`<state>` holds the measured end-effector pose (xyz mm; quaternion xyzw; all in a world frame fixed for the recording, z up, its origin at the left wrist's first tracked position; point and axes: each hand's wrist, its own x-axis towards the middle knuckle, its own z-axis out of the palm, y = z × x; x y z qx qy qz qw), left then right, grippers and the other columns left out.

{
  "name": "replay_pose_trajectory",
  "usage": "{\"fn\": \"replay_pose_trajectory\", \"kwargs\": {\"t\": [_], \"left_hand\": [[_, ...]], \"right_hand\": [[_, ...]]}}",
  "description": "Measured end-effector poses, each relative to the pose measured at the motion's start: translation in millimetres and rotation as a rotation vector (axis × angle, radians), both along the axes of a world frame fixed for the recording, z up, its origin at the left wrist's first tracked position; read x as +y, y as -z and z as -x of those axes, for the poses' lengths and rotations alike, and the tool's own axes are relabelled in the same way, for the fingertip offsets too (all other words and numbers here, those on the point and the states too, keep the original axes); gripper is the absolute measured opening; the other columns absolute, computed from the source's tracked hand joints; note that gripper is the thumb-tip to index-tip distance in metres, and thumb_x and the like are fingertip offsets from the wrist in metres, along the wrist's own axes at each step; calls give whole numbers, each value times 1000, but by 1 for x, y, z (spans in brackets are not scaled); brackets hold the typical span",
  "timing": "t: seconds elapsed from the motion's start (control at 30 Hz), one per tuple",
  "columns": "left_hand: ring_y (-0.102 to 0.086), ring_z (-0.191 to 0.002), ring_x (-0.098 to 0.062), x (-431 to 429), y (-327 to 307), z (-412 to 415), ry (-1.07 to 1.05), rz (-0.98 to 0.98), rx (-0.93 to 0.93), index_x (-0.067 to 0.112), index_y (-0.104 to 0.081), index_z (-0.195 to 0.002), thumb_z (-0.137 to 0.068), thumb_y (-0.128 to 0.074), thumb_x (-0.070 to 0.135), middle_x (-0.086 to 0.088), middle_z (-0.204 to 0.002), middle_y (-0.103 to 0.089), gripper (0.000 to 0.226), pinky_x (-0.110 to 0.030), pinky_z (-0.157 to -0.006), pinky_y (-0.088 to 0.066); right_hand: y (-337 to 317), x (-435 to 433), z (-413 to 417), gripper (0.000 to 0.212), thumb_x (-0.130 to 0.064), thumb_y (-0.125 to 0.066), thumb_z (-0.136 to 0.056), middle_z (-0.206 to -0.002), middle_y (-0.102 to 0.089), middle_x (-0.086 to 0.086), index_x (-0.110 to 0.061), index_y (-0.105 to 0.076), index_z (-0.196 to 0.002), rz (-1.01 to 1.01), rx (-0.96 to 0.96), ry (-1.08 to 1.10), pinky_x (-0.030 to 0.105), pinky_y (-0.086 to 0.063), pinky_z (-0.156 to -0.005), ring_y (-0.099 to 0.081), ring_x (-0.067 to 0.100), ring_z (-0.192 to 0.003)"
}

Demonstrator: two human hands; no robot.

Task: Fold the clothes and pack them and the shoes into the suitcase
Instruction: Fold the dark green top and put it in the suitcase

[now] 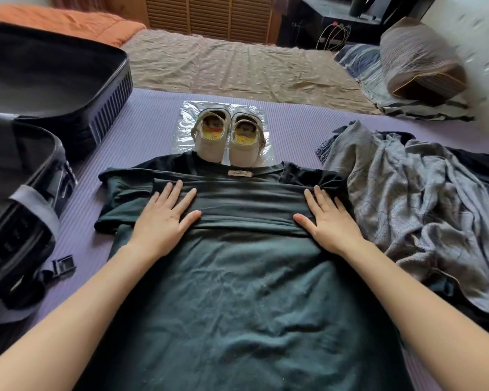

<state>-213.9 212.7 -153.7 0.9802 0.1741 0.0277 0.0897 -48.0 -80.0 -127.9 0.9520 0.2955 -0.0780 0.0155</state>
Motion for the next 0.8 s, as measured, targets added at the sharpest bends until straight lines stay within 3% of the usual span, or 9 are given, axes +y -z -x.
{"fn": "replay_pose_trajectory", "kwargs": {"t": [0.1, 0.3, 0.43, 0.5, 0.63, 0.73, 0.8], "left_hand": [[14, -144, -12, 4, 4, 2, -58, -11, 106, 36, 4, -148, -90, -13, 64, 1, -157, 13, 67, -38, -117, 7], [16, -144, -14, -7, -5, 6, -112, -4, 118, 31, 5, -149, -93, -16, 62, -2, -157, 14, 68, -40, -117, 10], [17, -144, -17, -17, -10, 28, -144, 11, 62, 22, 5, -150, -96, -18, 56, -5, -157, 13, 68, -37, -116, 8], [17, -144, -16, -22, -7, 42, -121, 7, 111, 24, 7, -149, -96, -18, 55, -3, -157, 14, 67, -37, -117, 7], [11, -145, -17, -27, -22, 49, -160, 157, 30, 18, -8, -151, -99, -25, 48, -4, -159, 5, 62, -39, -116, 7], [2, -146, -18, -32, -39, 68, -279, 283, -157, 19, -23, -149, -99, -38, 37, -5, -158, -9, 55, -38, -116, 3], [-1, -146, -20, -36, -40, 95, -352, 359, -165, 19, -23, -148, -98, -44, 32, -7, -158, -9, 57, -37, -116, -2]], "right_hand": [[8, -2, -4, 74, -62, -16, -94, -159, 14, 2, -23, 9, -151, 46, 8, 25, 33, 7, -118, 12, 12, -146], [3, 2, 0, 73, -61, -17, -95, -158, 17, 4, -23, 12, -150, 57, 32, 36, 35, 9, -117, 14, 14, -146], [-9, 10, 21, 71, -59, -19, -95, -155, 21, -2, -26, 12, -149, -63, -47, -38, 37, 10, -117, 19, 18, -144], [-7, 17, 37, 67, -58, -20, -96, -156, 17, -4, -28, 6, -150, -82, 33, -63, 37, 7, -117, 15, 17, -145], [3, 23, 54, 67, -56, -22, -98, -159, 10, 2, -25, 4, -152, -16, 152, -29, 38, 4, -117, 10, 21, -146], [-10, 34, 57, 62, -52, -24, -99, -160, 5, 2, -24, -7, -152, -111, 183, 0, 39, 2, -117, 6, 23, -147], [-20, 48, 69, 59, -50, -29, -99, -160, -2, 2, -24, -17, -151, -200, 182, -20, 37, -4, -116, -2, 21, -147]]}}
